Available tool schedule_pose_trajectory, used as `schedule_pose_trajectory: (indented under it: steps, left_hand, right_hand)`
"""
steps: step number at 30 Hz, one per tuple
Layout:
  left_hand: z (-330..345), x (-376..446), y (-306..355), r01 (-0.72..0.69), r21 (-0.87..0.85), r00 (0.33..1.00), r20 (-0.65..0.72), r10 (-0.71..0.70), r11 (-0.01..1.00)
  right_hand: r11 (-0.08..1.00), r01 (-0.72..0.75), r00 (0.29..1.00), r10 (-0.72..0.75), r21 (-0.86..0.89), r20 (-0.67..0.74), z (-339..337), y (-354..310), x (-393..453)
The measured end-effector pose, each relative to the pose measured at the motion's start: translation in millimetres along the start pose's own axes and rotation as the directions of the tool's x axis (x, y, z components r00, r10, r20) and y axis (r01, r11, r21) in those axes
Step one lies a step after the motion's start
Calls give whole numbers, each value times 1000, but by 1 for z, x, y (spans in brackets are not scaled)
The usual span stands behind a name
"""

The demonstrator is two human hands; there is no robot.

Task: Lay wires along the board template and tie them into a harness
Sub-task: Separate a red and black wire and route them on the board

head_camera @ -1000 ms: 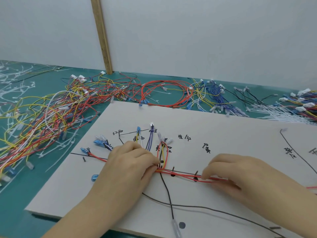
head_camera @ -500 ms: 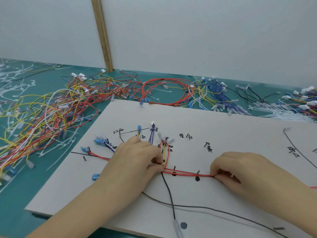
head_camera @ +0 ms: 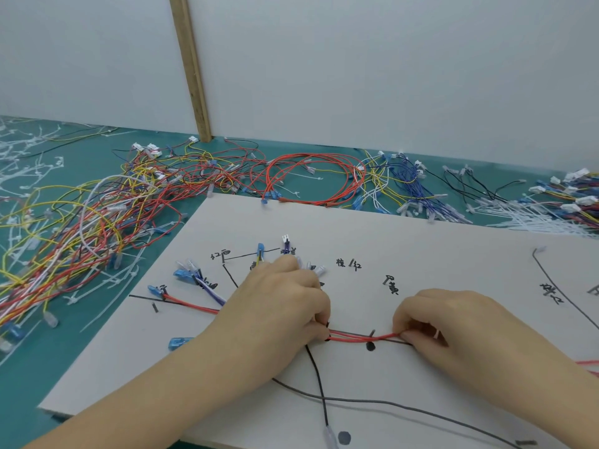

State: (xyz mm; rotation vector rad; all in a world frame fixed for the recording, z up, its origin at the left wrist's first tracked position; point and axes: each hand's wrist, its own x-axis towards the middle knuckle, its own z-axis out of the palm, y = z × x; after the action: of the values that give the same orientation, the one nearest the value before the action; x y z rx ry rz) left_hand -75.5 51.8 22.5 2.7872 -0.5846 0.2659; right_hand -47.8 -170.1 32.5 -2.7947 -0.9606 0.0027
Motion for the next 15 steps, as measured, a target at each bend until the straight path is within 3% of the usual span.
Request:
schedule_pose_trajectory:
  steps: [6, 8, 11, 15]
  left_hand:
    - [-1, 2, 9, -108, 61, 992, 67, 104, 992]
    - [-1, 3, 12, -133, 68, 991, 34, 130, 989]
    - [2, 5, 16, -101, 72, 994, -35, 104, 992]
    - [7, 9, 18, 19, 29, 1000, -24, -19, 999]
  right_hand:
    - [1000, 1, 1000, -1, 5, -3, 1, 2, -1]
    - [1000, 2, 1000, -2, 11, -1, 1, 1, -1]
    - [1000, -3, 1000, 3, 13, 6, 1, 1, 0]
    - [1000, 6, 1000, -7, 16, 29, 1, 1, -1]
